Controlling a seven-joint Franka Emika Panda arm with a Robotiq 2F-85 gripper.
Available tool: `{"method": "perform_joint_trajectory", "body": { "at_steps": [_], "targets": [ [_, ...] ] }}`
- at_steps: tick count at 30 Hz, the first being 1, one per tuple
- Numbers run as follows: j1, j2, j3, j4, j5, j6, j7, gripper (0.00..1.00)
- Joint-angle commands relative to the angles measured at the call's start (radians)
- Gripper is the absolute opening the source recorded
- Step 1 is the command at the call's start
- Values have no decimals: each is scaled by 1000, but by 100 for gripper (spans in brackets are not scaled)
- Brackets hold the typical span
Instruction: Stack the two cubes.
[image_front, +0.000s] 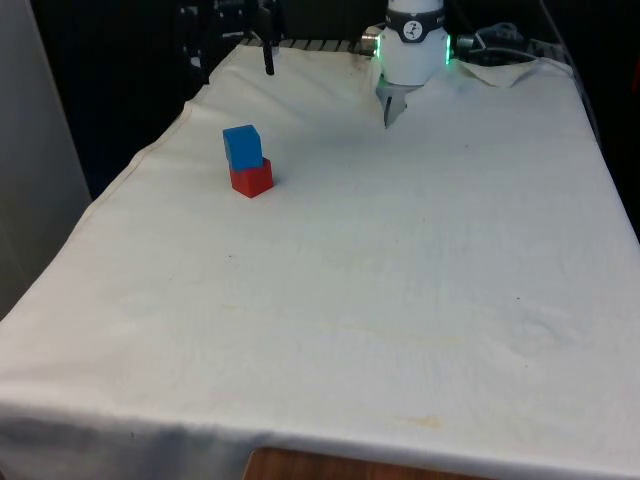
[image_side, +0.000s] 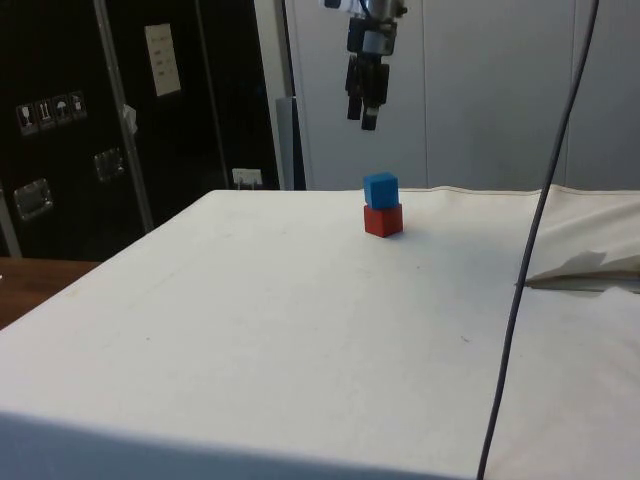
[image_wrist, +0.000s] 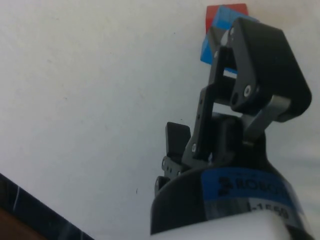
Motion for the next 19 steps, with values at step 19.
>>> {"method": "perform_joint_trajectory", "body": {
  "at_steps": [19],
  "targets": [
    [11, -9, 9, 49, -48, -69, 43, 100]
  ]
}}
